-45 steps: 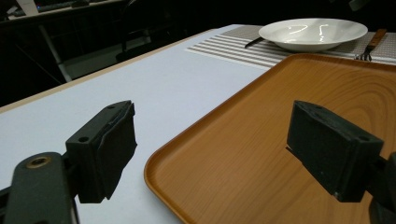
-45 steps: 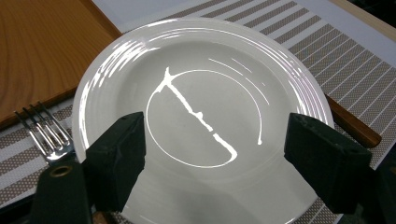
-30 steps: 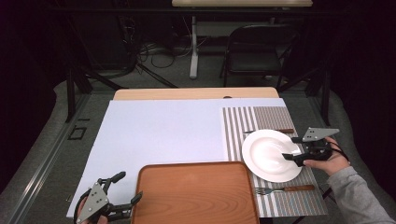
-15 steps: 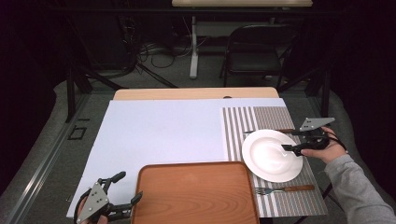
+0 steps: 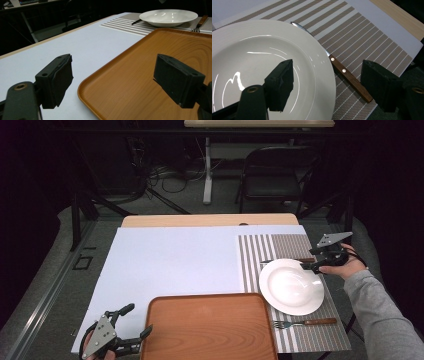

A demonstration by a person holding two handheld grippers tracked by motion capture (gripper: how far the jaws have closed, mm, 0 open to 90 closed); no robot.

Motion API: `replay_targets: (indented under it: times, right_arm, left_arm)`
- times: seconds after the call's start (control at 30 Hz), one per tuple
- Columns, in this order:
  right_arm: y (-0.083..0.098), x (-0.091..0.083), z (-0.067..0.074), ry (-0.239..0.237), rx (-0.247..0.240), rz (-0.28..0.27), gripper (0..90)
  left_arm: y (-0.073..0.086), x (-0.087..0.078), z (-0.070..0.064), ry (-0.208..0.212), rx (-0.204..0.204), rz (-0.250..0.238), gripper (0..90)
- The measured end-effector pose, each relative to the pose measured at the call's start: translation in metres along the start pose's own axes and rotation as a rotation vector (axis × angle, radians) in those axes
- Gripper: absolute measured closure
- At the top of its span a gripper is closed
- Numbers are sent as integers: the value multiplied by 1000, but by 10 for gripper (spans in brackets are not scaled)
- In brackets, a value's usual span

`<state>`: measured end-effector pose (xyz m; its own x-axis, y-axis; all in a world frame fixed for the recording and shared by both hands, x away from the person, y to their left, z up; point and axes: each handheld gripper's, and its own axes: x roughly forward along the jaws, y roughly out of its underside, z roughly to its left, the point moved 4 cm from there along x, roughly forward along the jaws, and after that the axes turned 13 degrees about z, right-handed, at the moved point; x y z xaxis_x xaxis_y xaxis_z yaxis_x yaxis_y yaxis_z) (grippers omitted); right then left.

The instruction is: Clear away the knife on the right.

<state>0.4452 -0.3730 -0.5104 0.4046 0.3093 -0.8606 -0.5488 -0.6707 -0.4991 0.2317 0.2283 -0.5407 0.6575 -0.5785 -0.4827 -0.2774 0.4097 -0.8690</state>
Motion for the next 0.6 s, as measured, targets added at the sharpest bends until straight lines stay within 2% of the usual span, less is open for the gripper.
replay_targets:
  times: [0.43,0.6]
  right_arm:
    - [-16,15,-12,-9,22,42,265]
    - [-21,25,-20,1,55,68,256]
  left_arm:
    - [1,1,1,0,-9,4,155]
    - [1,2,2,-2,-10,9,156]
